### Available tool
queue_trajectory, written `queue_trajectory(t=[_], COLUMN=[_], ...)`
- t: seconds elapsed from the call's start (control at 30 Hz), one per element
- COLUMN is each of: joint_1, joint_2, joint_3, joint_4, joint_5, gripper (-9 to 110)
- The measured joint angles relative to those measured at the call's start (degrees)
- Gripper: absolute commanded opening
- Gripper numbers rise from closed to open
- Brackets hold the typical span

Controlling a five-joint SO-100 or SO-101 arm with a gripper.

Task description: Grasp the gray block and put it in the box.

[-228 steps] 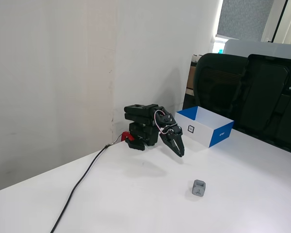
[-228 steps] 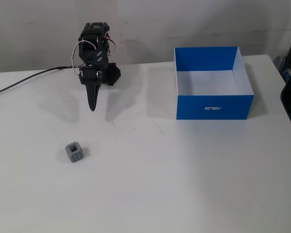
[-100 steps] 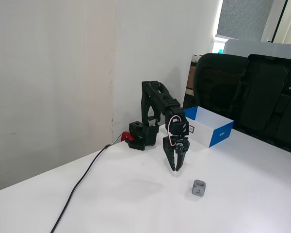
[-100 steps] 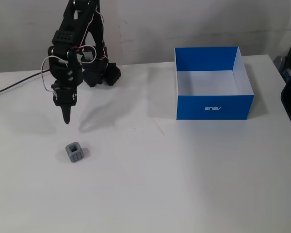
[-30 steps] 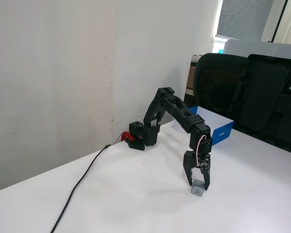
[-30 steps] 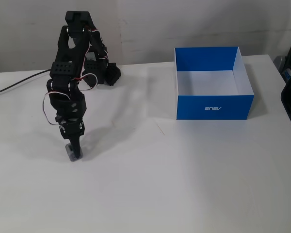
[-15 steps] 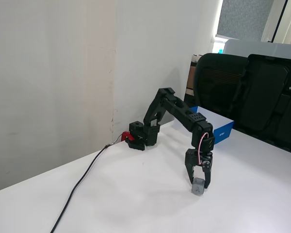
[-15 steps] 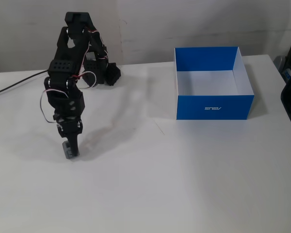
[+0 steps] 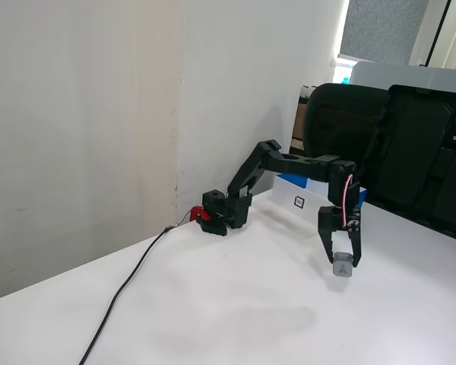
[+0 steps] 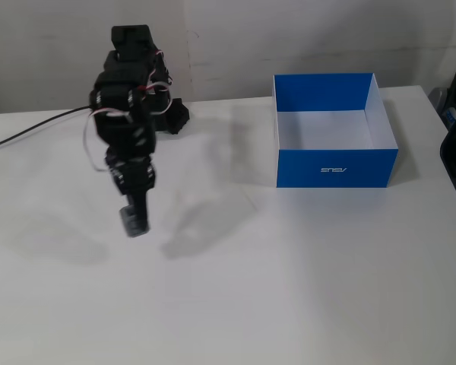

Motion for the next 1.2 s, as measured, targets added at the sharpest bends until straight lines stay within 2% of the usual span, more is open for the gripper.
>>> queue_trajectory(t=[0.33, 1.2], joint_1=[13.0, 53.8], joint_2=[-1.8, -1.9], joint_3=[-14.6, -14.9], joint_4=[8.9, 9.0], joint_5=[4.5, 12.9], gripper=[0, 0])
